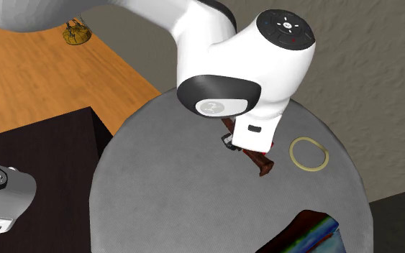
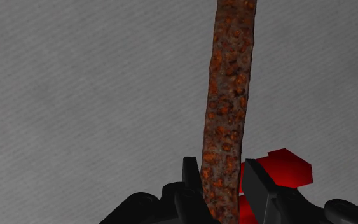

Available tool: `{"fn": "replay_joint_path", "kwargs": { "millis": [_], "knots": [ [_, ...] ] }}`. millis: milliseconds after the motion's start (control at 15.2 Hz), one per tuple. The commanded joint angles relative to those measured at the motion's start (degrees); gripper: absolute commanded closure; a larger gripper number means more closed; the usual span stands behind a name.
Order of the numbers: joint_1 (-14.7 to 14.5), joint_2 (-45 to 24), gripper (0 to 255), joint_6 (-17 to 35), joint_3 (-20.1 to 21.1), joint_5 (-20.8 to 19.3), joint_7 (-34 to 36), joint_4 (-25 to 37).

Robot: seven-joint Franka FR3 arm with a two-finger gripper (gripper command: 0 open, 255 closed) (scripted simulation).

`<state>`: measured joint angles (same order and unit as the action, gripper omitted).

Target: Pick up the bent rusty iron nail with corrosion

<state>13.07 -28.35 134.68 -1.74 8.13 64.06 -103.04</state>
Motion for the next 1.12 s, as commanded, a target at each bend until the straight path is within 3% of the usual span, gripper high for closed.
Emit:
{"fn": "replay_joint_path", "kwargs": {
  "millis": [0,396,1056],
  "knots": [
    [0.0,-0.01,255,0.03,0.0,0.0,0.0,-0.05],
    [-0.02,-0.04,255,0.02,0.0,0.0,0.02,0.0],
    [-0.17,4.2,255,-5.94,-0.33,-0.68,0.87,1.74]
  ]
}}
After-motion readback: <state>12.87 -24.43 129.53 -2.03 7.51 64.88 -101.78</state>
